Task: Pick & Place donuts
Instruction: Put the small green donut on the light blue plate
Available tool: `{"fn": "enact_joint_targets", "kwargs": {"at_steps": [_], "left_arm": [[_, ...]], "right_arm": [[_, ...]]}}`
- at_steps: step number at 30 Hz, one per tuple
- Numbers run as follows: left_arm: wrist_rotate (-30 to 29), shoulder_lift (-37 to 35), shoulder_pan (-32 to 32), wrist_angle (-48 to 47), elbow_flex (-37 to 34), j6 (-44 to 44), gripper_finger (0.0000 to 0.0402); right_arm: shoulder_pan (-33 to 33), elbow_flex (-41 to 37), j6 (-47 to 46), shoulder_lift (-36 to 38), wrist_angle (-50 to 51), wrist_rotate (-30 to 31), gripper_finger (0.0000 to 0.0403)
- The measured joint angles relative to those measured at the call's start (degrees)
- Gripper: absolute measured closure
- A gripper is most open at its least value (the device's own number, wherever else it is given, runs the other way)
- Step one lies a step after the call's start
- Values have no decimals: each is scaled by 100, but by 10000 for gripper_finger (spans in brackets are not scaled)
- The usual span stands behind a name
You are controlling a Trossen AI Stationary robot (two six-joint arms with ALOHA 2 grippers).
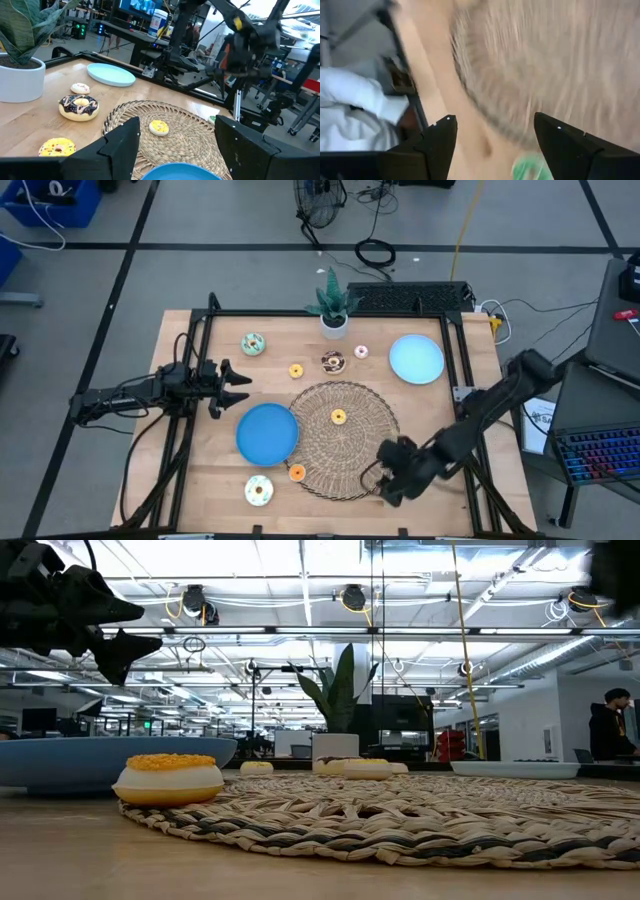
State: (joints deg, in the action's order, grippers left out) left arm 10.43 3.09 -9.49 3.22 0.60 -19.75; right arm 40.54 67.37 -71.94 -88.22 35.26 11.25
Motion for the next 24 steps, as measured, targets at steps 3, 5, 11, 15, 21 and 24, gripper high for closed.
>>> {"fn": "enact_joint_targets", "kwargs": {"at_steps": [3,5,11,15,21,24], "left_arm": [[-1,0,-1,0,0,0,146],[-1,0,1,0,0,0,146],[-1,0,1,0,0,0,146],[0,0,1,0,0,0,146],[1,0,-1,0,0,0,146],[-1,0,-1,0,2,0,146]], "right_arm": [[30,83,-1037,-469,430,-1021,151],[30,83,-1505,-738,780,-1507,151],[19,81,-1869,-1283,1620,-2179,151],[19,81,-1870,-1361,1346,-2153,151],[19,83,-1662,-1363,901,-1584,151],[19,44,-1594,-1360,858,-1404,151]]}}
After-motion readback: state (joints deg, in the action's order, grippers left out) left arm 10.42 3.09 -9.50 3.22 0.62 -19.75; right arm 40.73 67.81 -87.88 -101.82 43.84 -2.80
